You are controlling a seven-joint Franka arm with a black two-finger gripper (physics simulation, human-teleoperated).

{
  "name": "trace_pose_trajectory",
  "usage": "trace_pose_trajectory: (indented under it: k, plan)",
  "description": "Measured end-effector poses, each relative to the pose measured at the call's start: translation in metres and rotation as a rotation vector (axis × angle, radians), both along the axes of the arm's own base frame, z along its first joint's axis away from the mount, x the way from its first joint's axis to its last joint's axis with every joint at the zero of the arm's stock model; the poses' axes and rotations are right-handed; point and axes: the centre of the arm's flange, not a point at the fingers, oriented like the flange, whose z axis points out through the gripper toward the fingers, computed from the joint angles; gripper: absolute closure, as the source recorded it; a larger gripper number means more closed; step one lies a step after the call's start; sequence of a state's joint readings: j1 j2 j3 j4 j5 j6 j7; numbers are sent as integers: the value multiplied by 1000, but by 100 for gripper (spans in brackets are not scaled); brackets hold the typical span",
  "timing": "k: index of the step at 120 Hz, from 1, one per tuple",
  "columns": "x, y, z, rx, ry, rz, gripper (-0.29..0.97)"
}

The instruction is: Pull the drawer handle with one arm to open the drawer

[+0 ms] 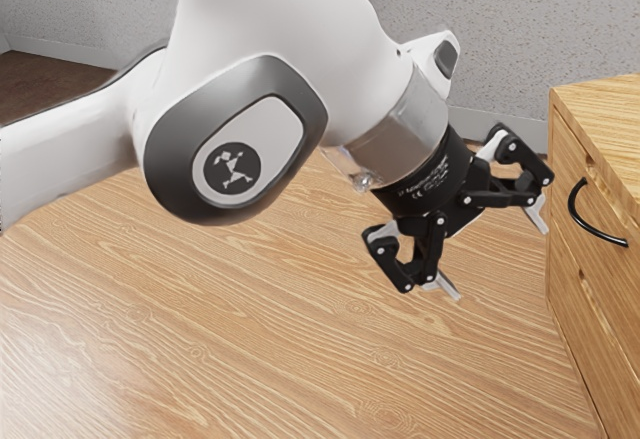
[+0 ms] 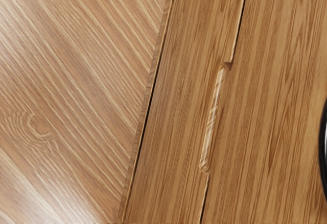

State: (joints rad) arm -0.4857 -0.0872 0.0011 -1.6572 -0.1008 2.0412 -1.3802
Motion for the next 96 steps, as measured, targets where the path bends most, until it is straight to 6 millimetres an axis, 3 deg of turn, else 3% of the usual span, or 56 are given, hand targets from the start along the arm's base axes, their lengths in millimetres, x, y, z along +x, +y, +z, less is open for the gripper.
trace_pose_trajectory:
  k: [38, 96]
  plan:
    - [7, -4, -11, 4, 9, 1, 0]
    - [17, -8, -13, 0, 2, 4, 0]
